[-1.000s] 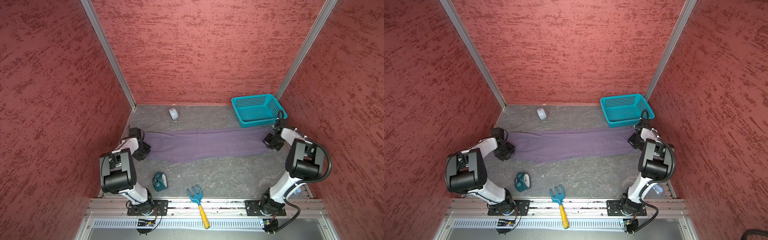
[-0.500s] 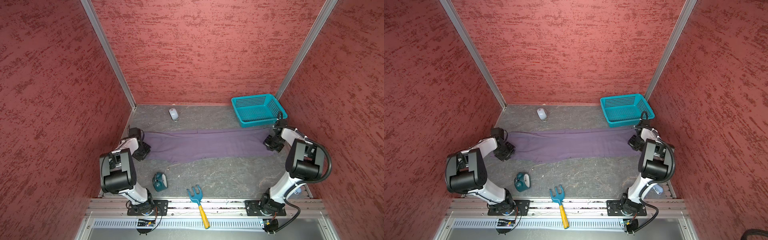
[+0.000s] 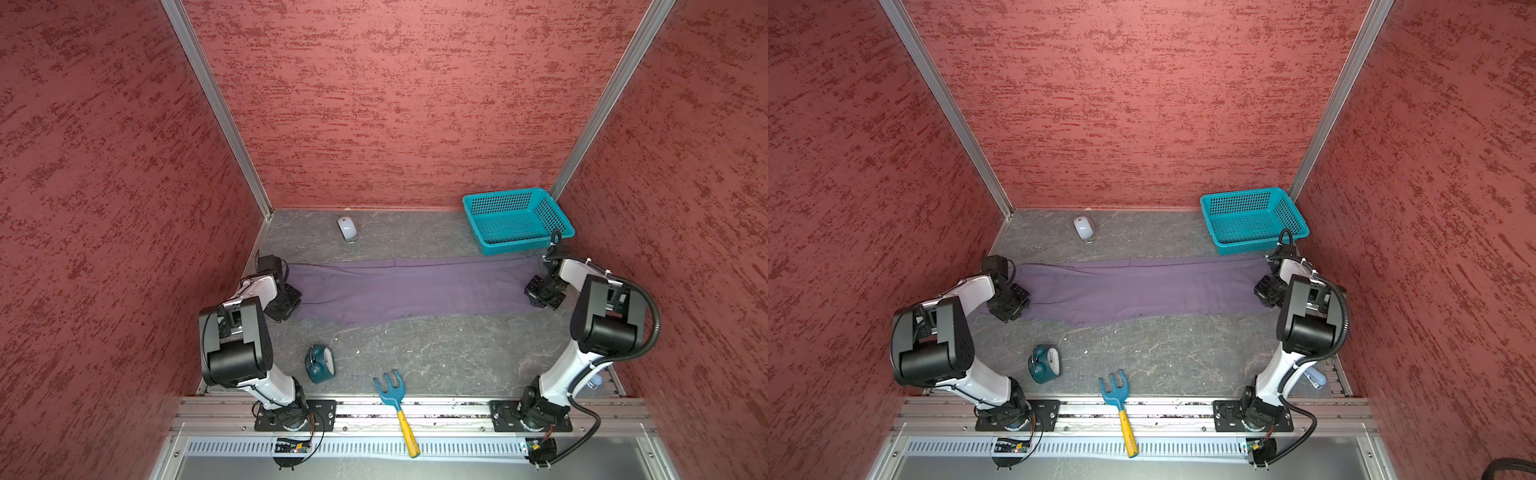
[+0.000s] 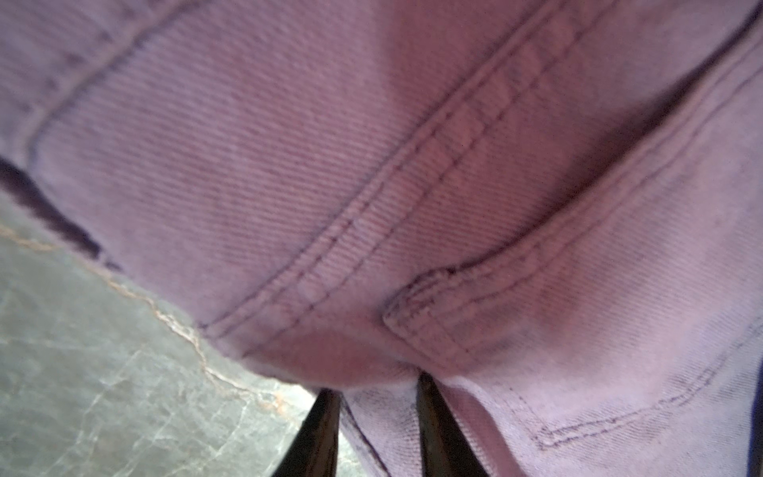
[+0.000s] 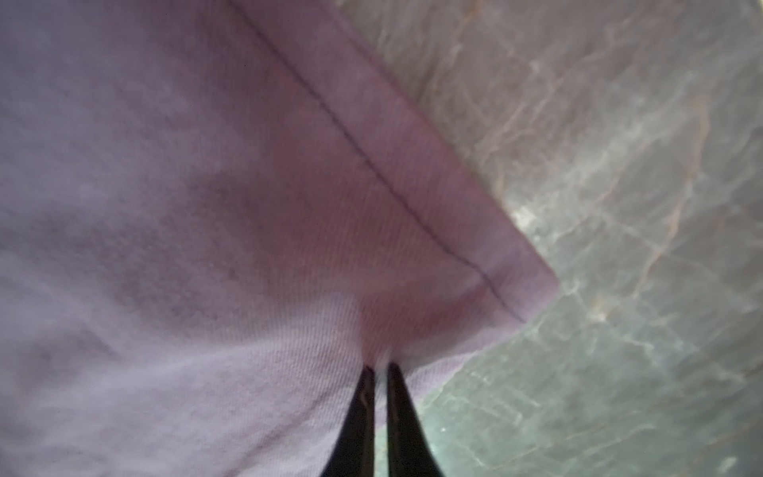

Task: Fold and stack the trousers
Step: 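Hold the waistband and hem ends of the folded strip with both grippers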

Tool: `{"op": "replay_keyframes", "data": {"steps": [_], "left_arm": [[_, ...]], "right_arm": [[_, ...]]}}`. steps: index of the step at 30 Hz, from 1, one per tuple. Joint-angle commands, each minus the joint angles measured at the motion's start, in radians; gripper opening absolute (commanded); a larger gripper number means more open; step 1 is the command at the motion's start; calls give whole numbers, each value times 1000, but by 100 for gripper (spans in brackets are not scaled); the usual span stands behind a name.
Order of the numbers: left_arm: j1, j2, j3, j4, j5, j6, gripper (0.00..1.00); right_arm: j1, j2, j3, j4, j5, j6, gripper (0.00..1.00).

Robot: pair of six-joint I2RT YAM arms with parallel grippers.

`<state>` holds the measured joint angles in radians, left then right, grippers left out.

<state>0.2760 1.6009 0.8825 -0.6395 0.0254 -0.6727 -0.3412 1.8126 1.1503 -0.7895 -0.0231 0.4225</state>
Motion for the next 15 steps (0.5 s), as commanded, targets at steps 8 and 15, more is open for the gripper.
{"op": "replay_keyframes", "data": {"steps": [8, 15], "left_arm": [[11, 45, -42, 39, 8, 6, 32], [10, 34, -47, 43, 15, 7, 32]], "right_arm": [[-3, -64, 43, -71, 39, -27, 0], [-4, -131, 66, -142, 84, -53, 0]]}}
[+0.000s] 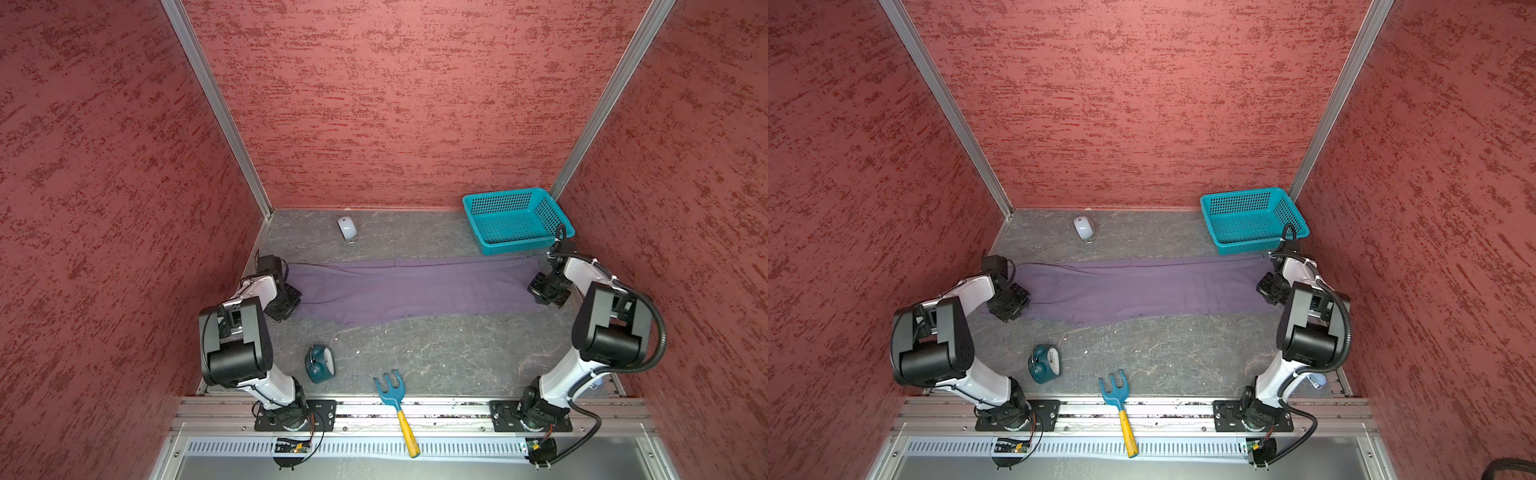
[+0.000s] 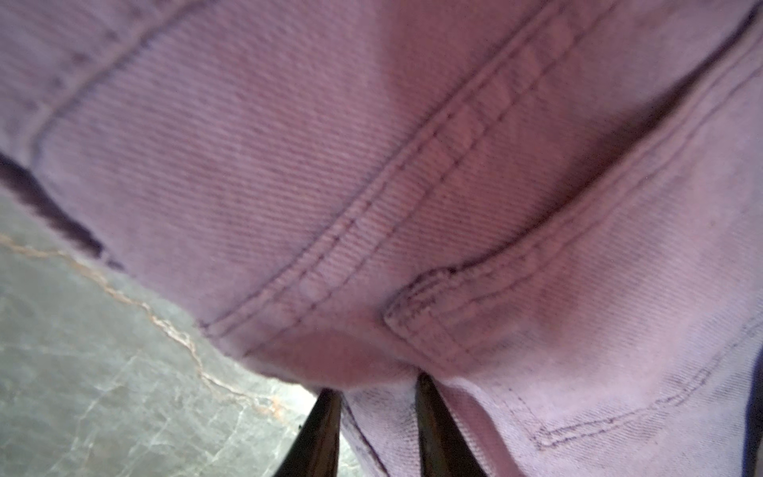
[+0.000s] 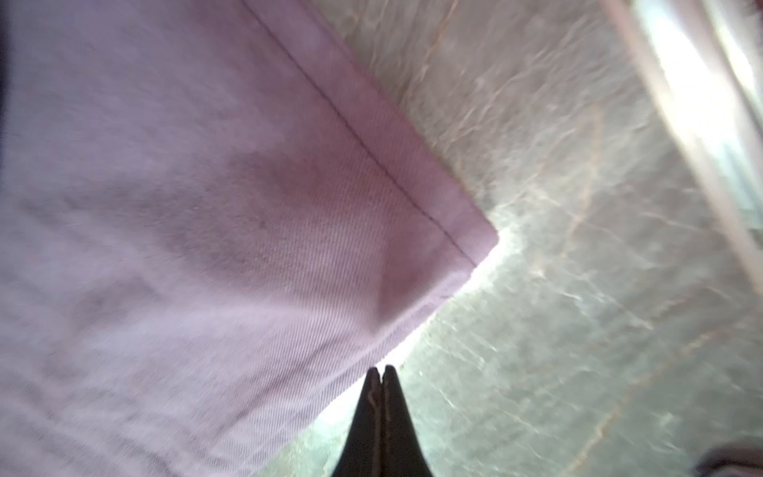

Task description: Fold and stack the trousers

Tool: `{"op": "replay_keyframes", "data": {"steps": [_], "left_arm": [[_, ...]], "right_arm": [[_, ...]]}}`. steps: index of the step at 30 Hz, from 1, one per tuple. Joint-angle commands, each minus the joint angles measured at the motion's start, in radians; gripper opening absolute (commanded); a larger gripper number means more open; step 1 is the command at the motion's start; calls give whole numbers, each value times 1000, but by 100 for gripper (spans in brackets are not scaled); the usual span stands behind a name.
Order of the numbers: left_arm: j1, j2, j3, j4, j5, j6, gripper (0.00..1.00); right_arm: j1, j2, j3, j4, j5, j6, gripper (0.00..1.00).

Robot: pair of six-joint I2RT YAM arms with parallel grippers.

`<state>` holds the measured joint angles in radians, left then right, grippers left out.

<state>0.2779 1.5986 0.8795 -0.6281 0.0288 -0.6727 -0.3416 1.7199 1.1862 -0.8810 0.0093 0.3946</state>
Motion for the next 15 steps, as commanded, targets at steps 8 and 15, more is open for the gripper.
{"op": "replay_keyframes", "data": {"steps": [8, 15], "left_arm": [[8, 32, -42, 31, 9, 7, 31], [7, 35, -39, 26, 8, 7, 31]], "right_arm": [[-2, -22, 19, -38, 51, -38, 23], [-3, 70, 24, 47, 5, -16, 54]]}}
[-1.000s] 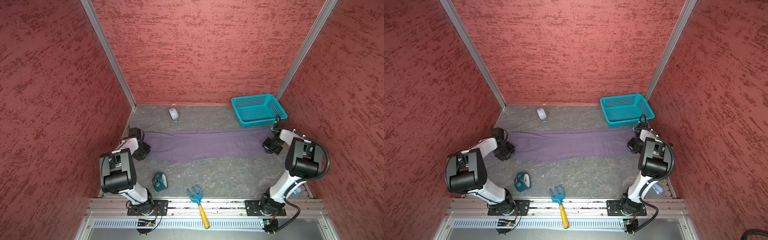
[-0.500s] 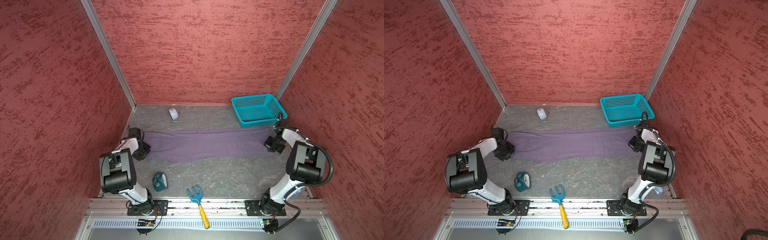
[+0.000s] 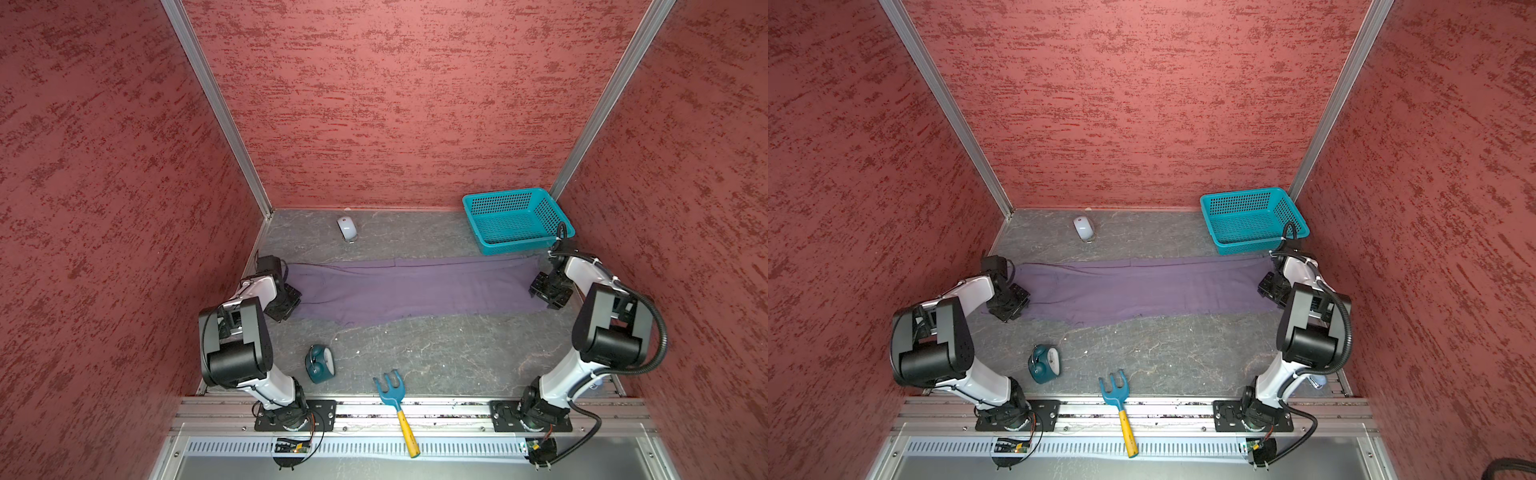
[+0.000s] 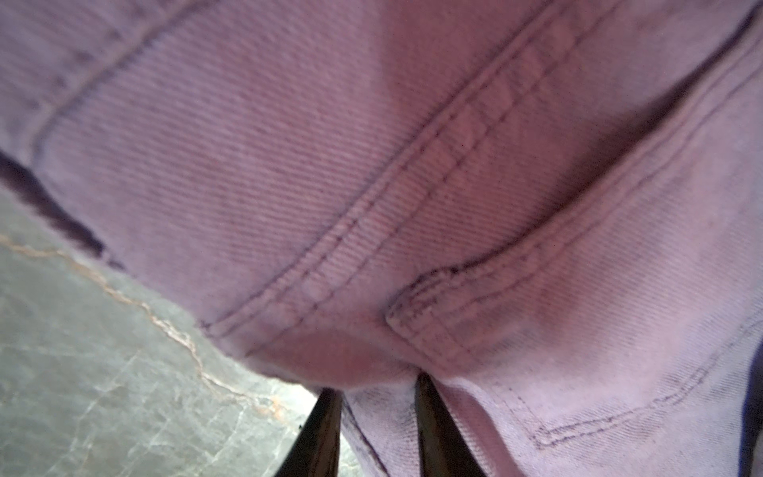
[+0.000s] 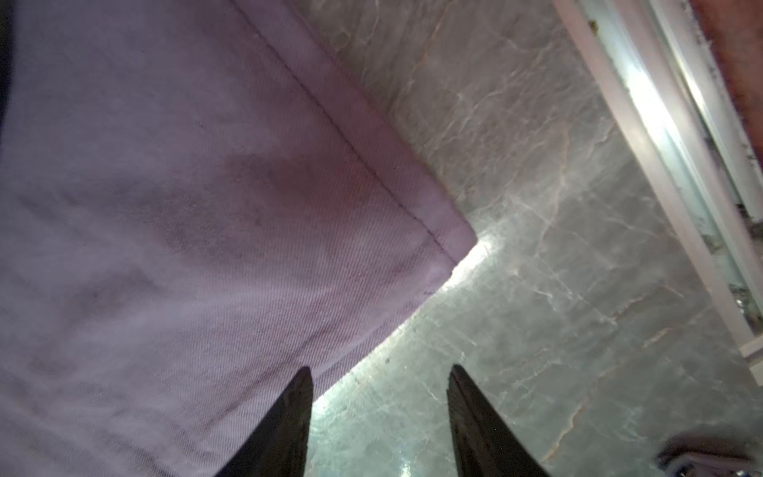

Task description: Fold and stack the trousers

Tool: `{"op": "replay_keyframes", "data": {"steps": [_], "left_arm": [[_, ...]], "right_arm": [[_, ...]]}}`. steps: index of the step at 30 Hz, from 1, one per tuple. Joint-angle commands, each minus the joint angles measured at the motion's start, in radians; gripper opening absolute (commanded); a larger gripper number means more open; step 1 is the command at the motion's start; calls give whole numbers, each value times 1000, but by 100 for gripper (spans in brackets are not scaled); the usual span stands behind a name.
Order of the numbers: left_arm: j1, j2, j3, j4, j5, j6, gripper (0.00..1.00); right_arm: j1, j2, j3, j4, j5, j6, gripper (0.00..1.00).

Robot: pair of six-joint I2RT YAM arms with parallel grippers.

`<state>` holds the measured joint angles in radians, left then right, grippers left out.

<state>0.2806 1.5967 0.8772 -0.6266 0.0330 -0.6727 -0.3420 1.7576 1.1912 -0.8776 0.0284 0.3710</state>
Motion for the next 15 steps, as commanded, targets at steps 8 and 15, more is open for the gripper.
{"op": "replay_keyframes", "data": {"steps": [8, 15], "left_arm": [[5, 45, -31, 18, -8, 7, 31], [5, 57, -26, 23, 0, 5, 31]], "right_arm": [[-2, 117, 38, 102, -59, 40, 22], [-2, 72, 41, 55, -21, 25, 2]]}}
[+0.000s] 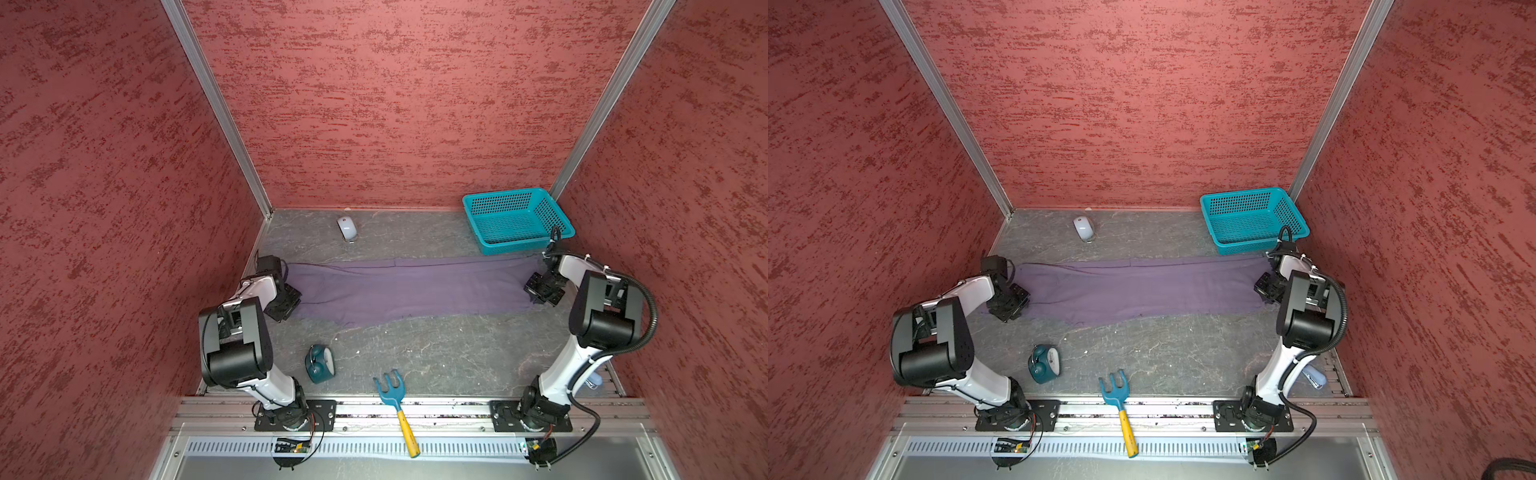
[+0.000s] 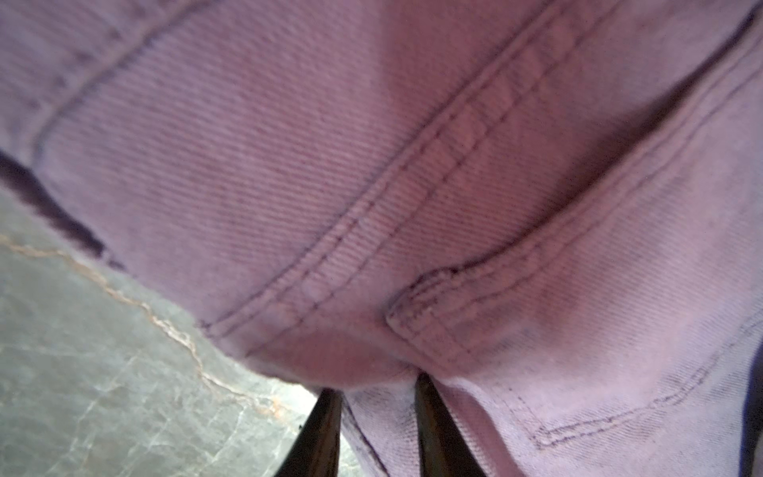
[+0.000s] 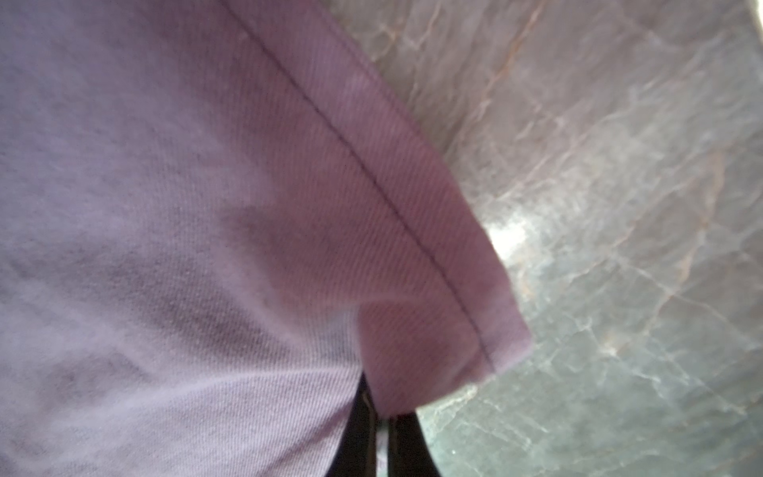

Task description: Fold and stack the trousers

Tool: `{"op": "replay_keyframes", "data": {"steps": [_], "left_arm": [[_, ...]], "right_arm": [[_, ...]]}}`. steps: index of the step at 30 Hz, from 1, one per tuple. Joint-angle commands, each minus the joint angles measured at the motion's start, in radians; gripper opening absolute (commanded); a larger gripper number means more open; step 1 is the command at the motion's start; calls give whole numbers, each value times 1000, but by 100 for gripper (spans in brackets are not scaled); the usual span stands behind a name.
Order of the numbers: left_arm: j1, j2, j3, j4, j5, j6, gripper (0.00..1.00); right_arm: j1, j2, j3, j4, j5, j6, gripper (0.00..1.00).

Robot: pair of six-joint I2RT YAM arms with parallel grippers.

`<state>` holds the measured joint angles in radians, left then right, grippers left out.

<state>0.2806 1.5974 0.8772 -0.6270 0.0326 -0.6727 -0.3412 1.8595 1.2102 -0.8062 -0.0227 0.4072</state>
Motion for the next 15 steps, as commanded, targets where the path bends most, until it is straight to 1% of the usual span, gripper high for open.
{"op": "replay_keyframes", "data": {"steps": [1, 2, 3, 4, 5, 7, 8, 9, 11, 12, 15], "left_arm": [[5, 58, -27, 26, 2, 5, 31], [6, 59, -27, 26, 4, 5, 31], [5, 59, -30, 29, 6, 4, 31], [6, 59, -33, 34, 10, 6, 31], [5, 61, -35, 37, 12, 6, 31], [5, 61, -32, 37, 18, 7, 31], [5, 60, -30, 34, 21, 7, 31], [5, 57, -30, 34, 21, 7, 31], [5, 47, -30, 29, 17, 7, 32], [5, 39, -30, 25, 15, 7, 32], [6, 24, -30, 18, 9, 7, 31]], "right_arm": [[-3, -38, 23, -24, 33, -14, 0], [-3, -46, 25, -32, 35, -13, 1], [-3, -50, 29, -41, 36, -15, 7], [-3, -53, 33, -50, 39, -16, 15], [-2, -57, 35, -55, 42, -16, 22], [-3, -62, 34, -60, 47, -19, 29], [-3, -63, 35, -63, 50, -22, 30], [-3, -63, 34, -63, 54, -24, 29], [-3, -60, 32, -62, 58, -30, 7], [-3, -59, 31, -62, 58, -31, 0], [-3, -62, 32, -62, 60, -33, 0]]}}
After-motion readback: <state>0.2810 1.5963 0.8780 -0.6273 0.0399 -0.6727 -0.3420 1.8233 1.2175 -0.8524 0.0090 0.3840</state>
